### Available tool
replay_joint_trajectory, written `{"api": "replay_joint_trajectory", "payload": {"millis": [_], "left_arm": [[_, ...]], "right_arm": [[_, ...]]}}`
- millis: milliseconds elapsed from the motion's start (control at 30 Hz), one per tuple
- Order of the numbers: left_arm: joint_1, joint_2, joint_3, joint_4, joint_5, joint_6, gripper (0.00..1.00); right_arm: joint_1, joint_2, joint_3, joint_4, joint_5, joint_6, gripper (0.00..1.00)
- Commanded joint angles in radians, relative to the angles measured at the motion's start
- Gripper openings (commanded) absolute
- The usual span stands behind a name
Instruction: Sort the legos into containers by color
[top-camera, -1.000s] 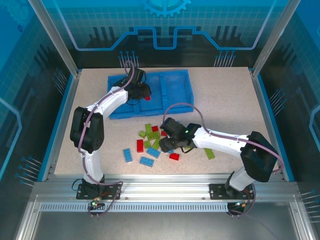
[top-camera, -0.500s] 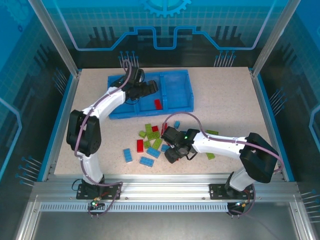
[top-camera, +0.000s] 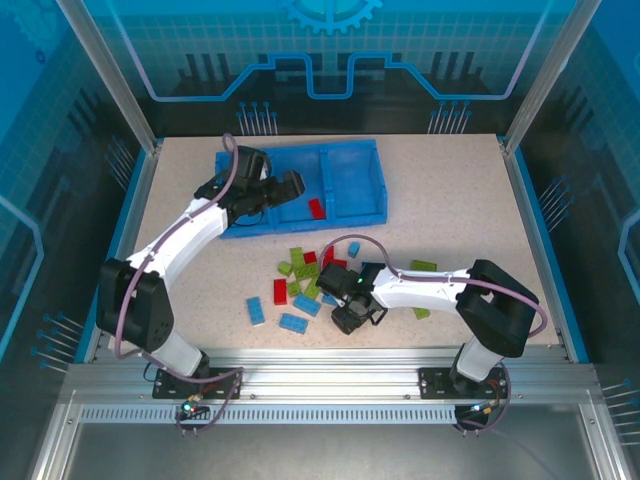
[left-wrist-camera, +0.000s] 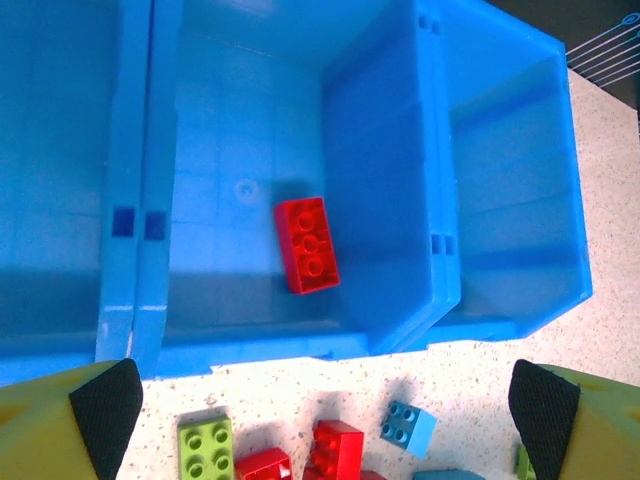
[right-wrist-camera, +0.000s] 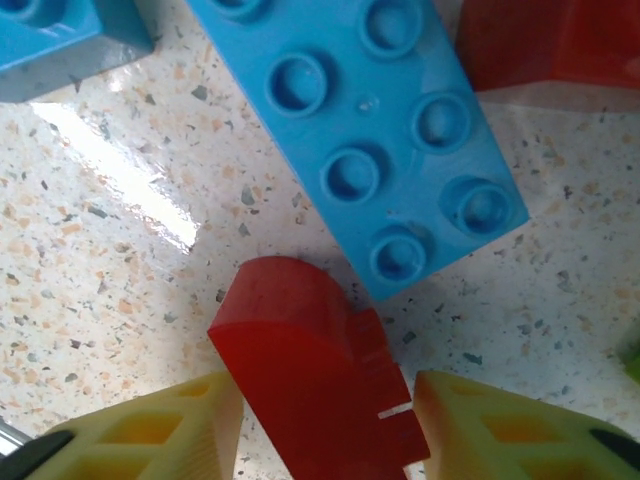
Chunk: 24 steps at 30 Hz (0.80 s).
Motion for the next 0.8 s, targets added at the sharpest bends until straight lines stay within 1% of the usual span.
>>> {"api": "replay_joint_trajectory", "payload": {"millis": [0, 133, 200, 367, 467, 533, 633, 767], "left_arm": [[0.011, -0.052, -0.046, -0.005, -0.007, -0.023, 0.99], [0.025, -0.081, -0.094, -0.005, -0.01, -0.03, 0.99], [0.032, -0.099, -0.119, -0.006, -0.013, -0.029, 0.99], [0.044, -0.14, -0.173, -0.024, -0.04, -0.009, 0.99], [0.044, -0.158, -0.2, -0.044, -0.062, 0.002, 0.99], [0.044, -0.168, -0.219, -0.051, -0.064, 0.004, 0.99], [0.043, -0.183, -0.254, -0.062, -0.069, -0.004, 0.99], [0.028, -0.216, -0.314, -0.079, -0.076, -0.019, 0.99]], "right_arm": [[0.014, 0.02, 0.023, -0.001, 0.0, -0.01, 0.42], [0.024, 0.025, 0.035, -0.012, 0.002, -0.012, 0.3], [0.032, 0.006, 0.036, -0.03, 0.012, -0.005, 0.26], [0.033, -0.135, 0.012, -0.018, 0.016, 0.016, 0.25], [0.005, -0.209, 0.026, 0.012, -0.014, 0.016, 0.24], [-0.028, -0.227, 0.051, 0.034, -0.038, 0.014, 0.25], [-0.095, -0.201, 0.111, 0.083, -0.071, 0.015, 0.25], [-0.188, -0.07, 0.274, 0.128, -0.138, 0.045, 0.23]]}}
